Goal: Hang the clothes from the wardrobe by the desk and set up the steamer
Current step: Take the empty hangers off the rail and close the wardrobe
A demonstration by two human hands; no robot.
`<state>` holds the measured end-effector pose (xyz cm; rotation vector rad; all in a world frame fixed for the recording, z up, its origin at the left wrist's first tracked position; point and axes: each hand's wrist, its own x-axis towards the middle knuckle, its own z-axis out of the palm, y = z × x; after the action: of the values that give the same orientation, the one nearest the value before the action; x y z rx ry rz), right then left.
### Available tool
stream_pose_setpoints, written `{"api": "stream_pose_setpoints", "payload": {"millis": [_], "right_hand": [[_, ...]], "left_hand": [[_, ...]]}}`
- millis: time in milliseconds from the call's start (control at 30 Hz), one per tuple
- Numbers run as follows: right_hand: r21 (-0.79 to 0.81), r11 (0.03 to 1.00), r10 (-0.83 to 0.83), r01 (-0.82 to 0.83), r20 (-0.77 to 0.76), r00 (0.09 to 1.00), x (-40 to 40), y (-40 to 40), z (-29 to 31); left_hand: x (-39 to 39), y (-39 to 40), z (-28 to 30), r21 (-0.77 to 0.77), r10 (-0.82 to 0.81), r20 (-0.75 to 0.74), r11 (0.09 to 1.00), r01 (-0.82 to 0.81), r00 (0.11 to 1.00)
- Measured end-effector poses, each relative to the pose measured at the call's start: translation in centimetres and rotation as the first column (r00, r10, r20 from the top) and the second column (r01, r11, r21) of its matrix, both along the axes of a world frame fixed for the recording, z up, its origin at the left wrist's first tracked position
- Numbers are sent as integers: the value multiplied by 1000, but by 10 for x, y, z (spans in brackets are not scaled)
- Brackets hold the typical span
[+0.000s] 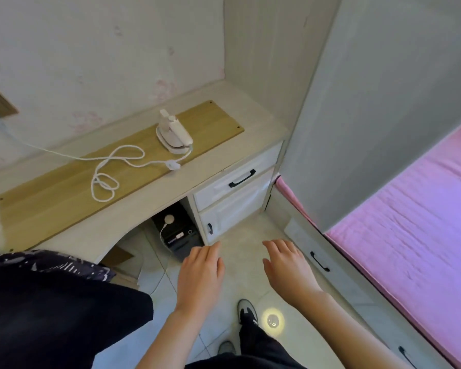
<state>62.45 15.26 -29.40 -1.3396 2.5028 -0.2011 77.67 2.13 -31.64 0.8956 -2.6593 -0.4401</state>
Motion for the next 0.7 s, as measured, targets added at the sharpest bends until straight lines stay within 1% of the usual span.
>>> {"api": "stream_pose_setpoints", "payload": {"millis": [200,367,533,700], "right_hand": [[19,982,-190,190,1,982,22,58,1],[-21,950,-312,312,-5,950,28,106,4],[-57,906,-421,420,-15,907,20,157,0],[-112,875,-478,472,-42,877,-14,216,0]], "left_hand": [[8,28,-6,33,-134,49,991,132,990],[-6,60,1,11,-255,58,967,255,965],[-37,96,0,7,-343,73,939,343,937],[-86,152,2,21,-421,59,907,420,905]]}}
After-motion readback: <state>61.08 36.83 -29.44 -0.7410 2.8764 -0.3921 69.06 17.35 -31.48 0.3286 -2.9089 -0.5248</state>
